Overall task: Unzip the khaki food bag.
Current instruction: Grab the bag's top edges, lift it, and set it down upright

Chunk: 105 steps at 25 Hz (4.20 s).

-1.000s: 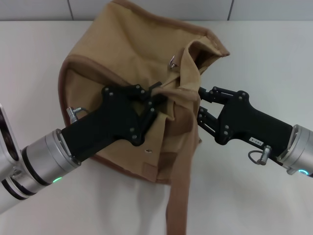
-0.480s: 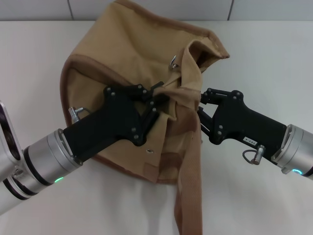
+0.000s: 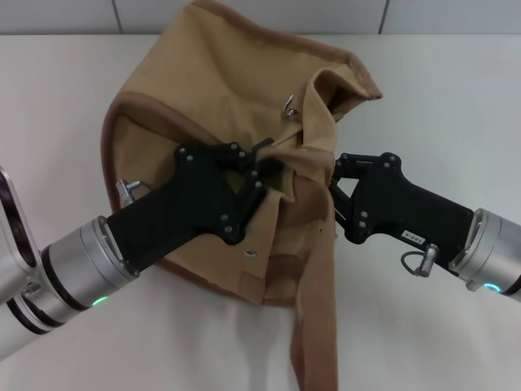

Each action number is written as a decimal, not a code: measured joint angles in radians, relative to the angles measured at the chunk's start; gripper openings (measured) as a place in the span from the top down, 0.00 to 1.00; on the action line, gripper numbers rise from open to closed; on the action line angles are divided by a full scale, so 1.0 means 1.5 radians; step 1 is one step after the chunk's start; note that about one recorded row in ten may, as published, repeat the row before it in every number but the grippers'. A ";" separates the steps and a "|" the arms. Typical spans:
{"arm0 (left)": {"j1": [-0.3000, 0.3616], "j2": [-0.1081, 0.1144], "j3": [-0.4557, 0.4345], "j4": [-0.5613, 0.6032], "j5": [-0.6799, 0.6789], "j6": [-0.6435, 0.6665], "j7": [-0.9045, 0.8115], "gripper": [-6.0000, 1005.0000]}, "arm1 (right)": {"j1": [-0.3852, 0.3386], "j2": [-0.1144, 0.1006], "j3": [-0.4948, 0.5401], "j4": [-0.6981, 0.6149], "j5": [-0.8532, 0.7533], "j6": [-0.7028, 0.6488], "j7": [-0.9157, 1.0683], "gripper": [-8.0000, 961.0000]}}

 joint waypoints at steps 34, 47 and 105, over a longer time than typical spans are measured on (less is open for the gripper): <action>-0.003 0.000 -0.038 -0.017 -0.001 -0.006 0.000 0.90 | -0.018 0.001 0.058 0.059 0.005 0.017 -0.077 0.98; -0.003 -0.001 -0.075 -0.036 0.000 0.005 0.001 0.89 | -0.021 0.001 0.062 0.062 0.005 0.021 -0.087 0.98; -0.013 -0.001 -0.178 -0.122 0.039 -0.033 -0.001 0.87 | -0.046 0.001 0.191 0.175 -0.004 0.085 -0.355 0.58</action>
